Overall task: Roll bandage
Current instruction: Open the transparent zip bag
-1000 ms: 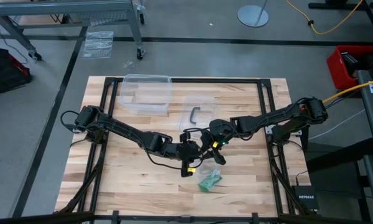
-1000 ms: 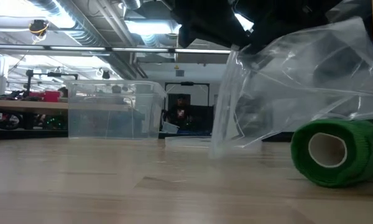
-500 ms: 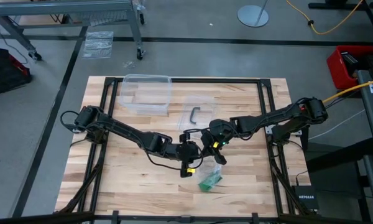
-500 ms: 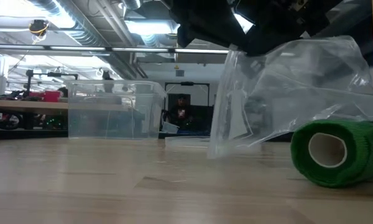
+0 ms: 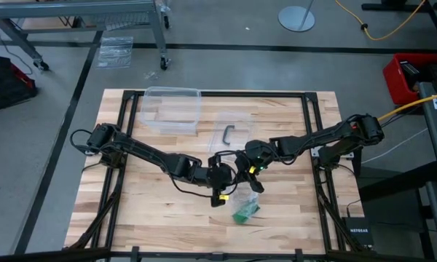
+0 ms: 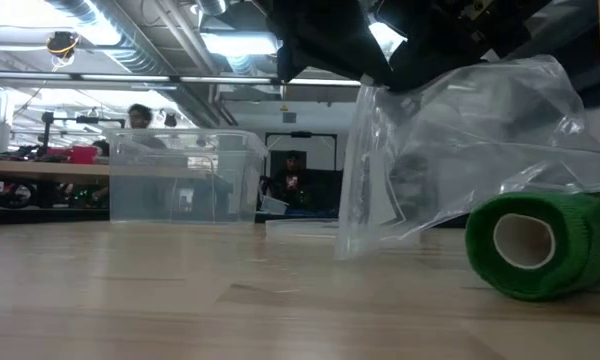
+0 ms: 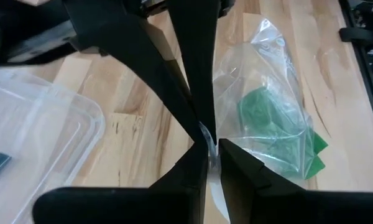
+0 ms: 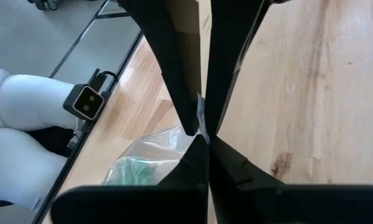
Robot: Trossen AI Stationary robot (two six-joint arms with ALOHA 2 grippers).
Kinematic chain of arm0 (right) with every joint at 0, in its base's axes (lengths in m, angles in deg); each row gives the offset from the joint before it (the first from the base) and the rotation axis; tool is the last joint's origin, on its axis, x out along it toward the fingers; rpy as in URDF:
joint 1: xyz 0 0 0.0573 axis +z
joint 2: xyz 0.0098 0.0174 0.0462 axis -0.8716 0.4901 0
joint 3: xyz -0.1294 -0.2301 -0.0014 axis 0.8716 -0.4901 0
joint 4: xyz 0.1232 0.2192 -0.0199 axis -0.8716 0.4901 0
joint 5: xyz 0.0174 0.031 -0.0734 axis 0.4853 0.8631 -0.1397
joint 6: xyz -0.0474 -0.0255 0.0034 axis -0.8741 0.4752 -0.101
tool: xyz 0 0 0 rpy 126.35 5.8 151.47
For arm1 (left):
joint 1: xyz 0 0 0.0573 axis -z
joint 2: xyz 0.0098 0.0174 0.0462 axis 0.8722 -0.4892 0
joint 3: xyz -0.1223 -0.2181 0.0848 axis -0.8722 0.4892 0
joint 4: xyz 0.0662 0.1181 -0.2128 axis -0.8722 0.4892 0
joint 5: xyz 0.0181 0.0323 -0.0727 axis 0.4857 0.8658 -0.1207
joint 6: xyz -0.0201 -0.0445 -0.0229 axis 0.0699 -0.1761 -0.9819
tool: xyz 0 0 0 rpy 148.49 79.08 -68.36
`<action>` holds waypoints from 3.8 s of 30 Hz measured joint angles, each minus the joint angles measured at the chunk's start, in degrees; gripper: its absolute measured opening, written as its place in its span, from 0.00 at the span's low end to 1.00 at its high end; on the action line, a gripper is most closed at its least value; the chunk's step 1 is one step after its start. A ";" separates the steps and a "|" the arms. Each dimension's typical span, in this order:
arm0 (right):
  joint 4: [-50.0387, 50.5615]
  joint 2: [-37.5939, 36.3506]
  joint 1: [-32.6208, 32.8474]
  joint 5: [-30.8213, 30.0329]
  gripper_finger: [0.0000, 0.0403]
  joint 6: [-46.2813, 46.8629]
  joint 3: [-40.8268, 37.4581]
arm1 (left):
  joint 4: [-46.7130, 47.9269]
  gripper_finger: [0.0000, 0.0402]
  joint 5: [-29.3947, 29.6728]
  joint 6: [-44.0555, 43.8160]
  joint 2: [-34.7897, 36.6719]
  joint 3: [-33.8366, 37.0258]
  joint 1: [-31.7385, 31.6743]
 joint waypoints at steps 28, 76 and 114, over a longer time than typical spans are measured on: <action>-1.65 0.02 -0.07 0.58 0.00 -3.88 6.44 | 9.94 0.08 -0.50 -6.69 -0.07 0.11 4.97; 31.94 -0.13 -0.09 -4.02 0.00 -10.29 19.10 | 19.62 0.35 3.13 -10.07 -0.22 -3.65 6.85; 27.82 -0.13 0.00 4.40 0.00 -12.03 19.04 | 0.58 0.32 14.71 -4.62 -0.52 -3.69 5.89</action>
